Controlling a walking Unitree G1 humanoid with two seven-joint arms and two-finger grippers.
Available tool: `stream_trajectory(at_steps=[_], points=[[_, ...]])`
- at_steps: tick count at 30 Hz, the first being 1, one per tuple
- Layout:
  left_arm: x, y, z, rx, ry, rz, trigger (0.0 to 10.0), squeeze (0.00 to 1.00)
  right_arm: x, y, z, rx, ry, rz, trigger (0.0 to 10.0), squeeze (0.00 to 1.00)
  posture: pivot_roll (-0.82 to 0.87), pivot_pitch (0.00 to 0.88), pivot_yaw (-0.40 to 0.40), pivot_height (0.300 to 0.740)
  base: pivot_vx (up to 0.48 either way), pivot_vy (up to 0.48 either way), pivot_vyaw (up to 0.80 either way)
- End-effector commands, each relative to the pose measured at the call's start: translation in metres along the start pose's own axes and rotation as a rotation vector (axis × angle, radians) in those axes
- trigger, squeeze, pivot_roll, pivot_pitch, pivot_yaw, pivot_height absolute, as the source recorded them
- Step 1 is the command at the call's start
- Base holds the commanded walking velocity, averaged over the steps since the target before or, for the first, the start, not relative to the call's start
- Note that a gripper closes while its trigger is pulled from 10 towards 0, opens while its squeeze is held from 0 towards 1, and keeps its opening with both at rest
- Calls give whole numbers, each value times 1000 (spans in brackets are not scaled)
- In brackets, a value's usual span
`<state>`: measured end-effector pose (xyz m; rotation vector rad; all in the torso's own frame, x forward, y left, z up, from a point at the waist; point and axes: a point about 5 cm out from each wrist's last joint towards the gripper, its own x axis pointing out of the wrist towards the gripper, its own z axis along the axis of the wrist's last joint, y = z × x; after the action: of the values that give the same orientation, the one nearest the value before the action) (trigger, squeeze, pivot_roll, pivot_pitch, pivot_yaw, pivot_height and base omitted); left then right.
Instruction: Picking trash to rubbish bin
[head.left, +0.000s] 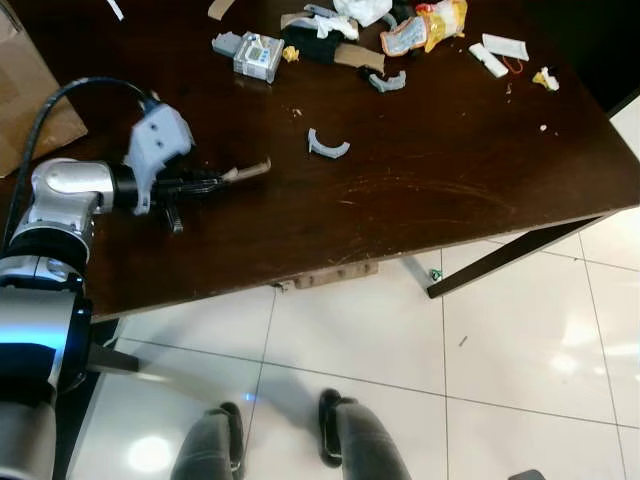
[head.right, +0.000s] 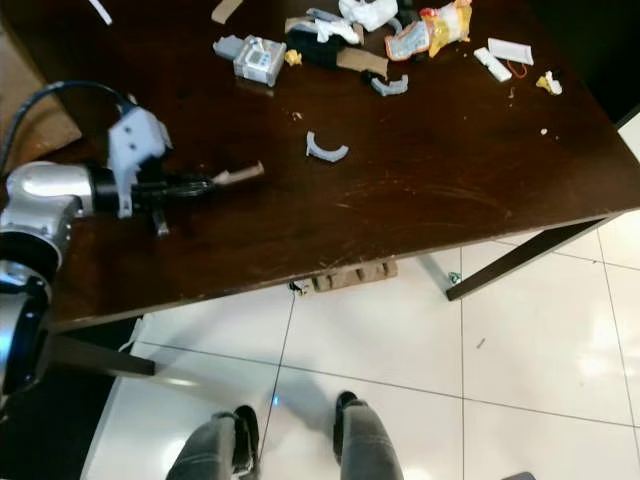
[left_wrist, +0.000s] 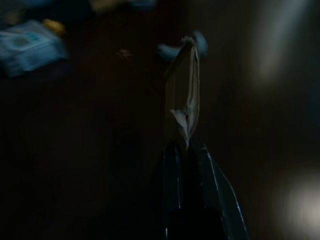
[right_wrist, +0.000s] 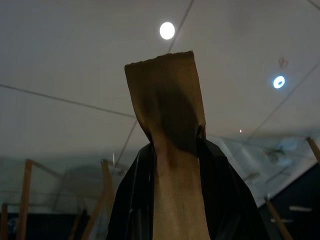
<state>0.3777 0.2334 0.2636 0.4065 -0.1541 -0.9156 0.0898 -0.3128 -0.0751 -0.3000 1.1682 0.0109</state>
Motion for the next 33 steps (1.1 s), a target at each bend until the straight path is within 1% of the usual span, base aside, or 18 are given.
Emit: stream_trajectory(at_steps=[1,3,5,6,7,8,9,12,15,17,19,20,21,22,27,30,32,33], points=[[-2,-7,-17,-149,-65,40,2471,0,-1,5,-15,39,54,-4,10000,0,-176,321,-50,740,0,0,0],[-5,-6,-18,-196,-119,77,2863,0,1,8,-9,47,41,-4,10000,0,-170,312,-46,740,0,0,0],[-12,-5,-22,-328,-261,151,6588,0,6,14,7,87,-14,1,10000,0,-157,292,-43,740,0,0,0],[-12,-5,-22,-328,-261,151,6588,0,6,14,7,87,-14,1,10000,0,-157,292,-43,740,0,0,0],[-15,-5,-26,-392,-322,182,8902,0,8,16,15,102,-43,2,10000,0,-149,282,-39,740,0,0,0],[-16,-7,-29,-442,-368,206,9882,0,10,17,22,109,-63,-5,10000,0,-133,271,-35,740,0,0,0],[-16,-7,-29,-442,-368,206,9882,0,10,17,22,109,-63,-5,10000,0,-133,271,-35,740,0,0,0],[-5,-29,-36,-558,-540,233,10000,0,14,20,48,154,-137,-28,10000,0,-89,247,-34,740,0,0,0],[-1,-38,-36,-583,-577,245,10000,0,16,22,55,171,-157,-27,10000,0,-70,237,-34,740,0,0,0],[11,-57,-27,-630,-639,277,10000,0,18,30,67,191,-178,-12,10000,0,-21,218,-36,740,0,0,0],[17,-66,-21,-653,-661,282,10000,0,20,34,71,194,-181,-2,10000,0,-14,216,-36,740,0,0,0],[17,-66,-21,-653,-661,282,10000,0,20,34,71,194,-181,-2,10000,0,-14,216,-36,740,0,0,0],[24,-76,-13,-666,-673,274,10000,0,21,40,75,185,-183,12,10000,0,13,203,-41,740,0,0,0],[24,-76,-13,-666,-673,274,10000,0,21,40,75,185,-183,12,10000,0,13,203,-41,740,0,0,0],[42,-106,2,-693,-656,215,10000,0,23,53,87,160,-189,42,10000,0,49,181,-48,740,0,0,0],[42,-106,2,-693,-656,215,10000,0,23,53,87,160,-189,42,10000,0,49,181,-48,740,0,0,0],[44,-115,6,-715,-644,206,10000,0,24,55,92,159,-196,48,10000,0,57,168,-48,740,0,0,0],[51,-130,10,-744,-622,176,10000,0,24,56,99,188,-213,51,10000,0,65,146,-51,740,-311,0,0]])
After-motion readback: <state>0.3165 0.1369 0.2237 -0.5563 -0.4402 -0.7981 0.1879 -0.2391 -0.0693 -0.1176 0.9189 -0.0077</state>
